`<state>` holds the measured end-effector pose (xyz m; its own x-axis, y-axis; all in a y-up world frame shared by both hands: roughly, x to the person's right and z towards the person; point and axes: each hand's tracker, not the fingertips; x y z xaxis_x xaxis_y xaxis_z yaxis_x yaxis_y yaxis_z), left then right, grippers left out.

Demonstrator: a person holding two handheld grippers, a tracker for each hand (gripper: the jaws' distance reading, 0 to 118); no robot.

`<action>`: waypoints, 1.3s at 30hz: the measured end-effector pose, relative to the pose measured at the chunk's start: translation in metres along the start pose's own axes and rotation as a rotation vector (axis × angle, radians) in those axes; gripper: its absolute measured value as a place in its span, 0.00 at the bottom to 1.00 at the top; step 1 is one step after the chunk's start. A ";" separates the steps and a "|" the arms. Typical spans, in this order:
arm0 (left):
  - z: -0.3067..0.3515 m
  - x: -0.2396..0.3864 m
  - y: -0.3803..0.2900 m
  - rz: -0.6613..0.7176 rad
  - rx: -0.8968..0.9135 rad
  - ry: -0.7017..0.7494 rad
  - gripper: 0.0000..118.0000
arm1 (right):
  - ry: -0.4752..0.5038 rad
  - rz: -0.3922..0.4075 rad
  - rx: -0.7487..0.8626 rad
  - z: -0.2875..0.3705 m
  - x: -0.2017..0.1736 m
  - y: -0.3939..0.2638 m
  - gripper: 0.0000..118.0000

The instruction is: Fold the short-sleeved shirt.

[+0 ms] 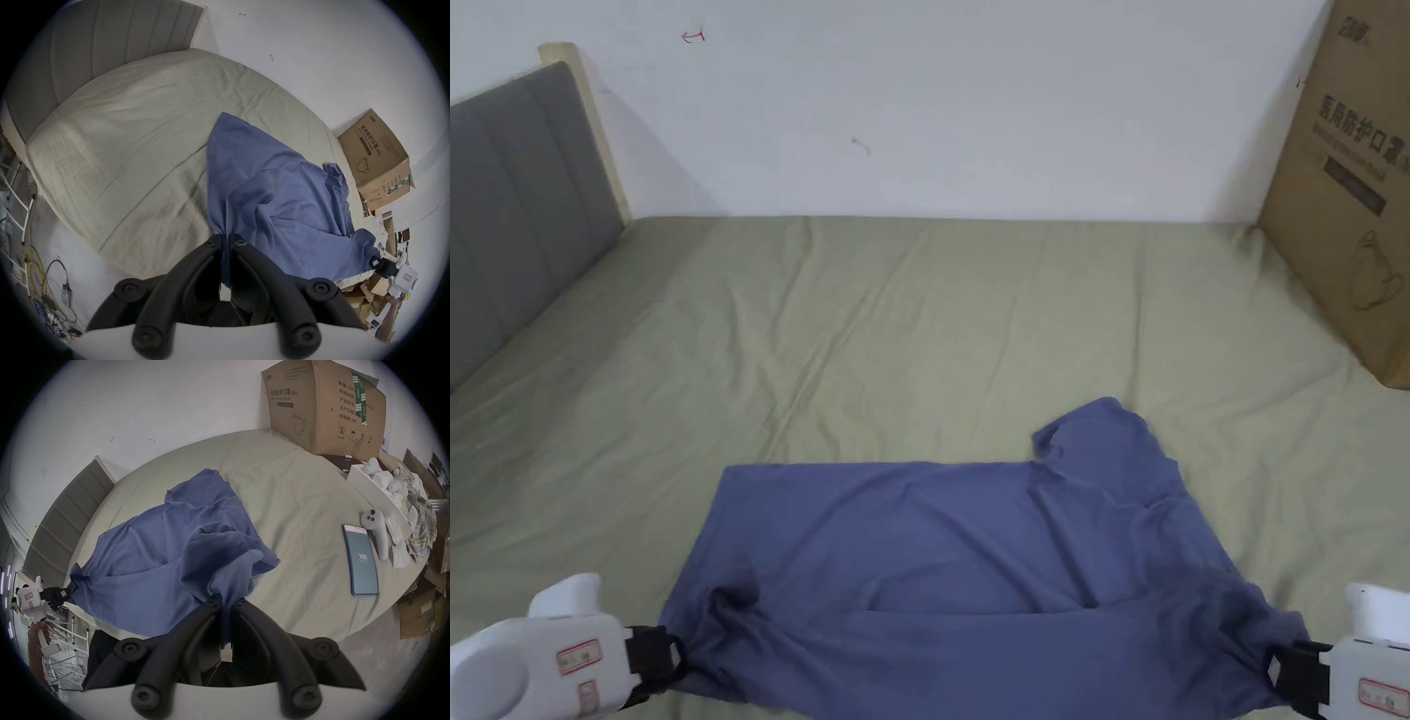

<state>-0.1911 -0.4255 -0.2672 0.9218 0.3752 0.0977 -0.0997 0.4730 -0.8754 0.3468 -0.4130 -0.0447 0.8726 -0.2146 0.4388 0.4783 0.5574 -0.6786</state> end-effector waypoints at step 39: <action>0.090 0.093 -0.047 -0.422 0.520 -0.178 0.00 | -0.021 0.109 0.040 -0.110 -0.030 0.192 0.80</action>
<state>-0.1345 -0.3414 -0.1749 0.8499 0.1795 0.4954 0.0463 0.9111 -0.4095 0.4230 -0.3873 -0.2529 0.9167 -0.1342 0.3764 0.3761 0.6079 -0.6993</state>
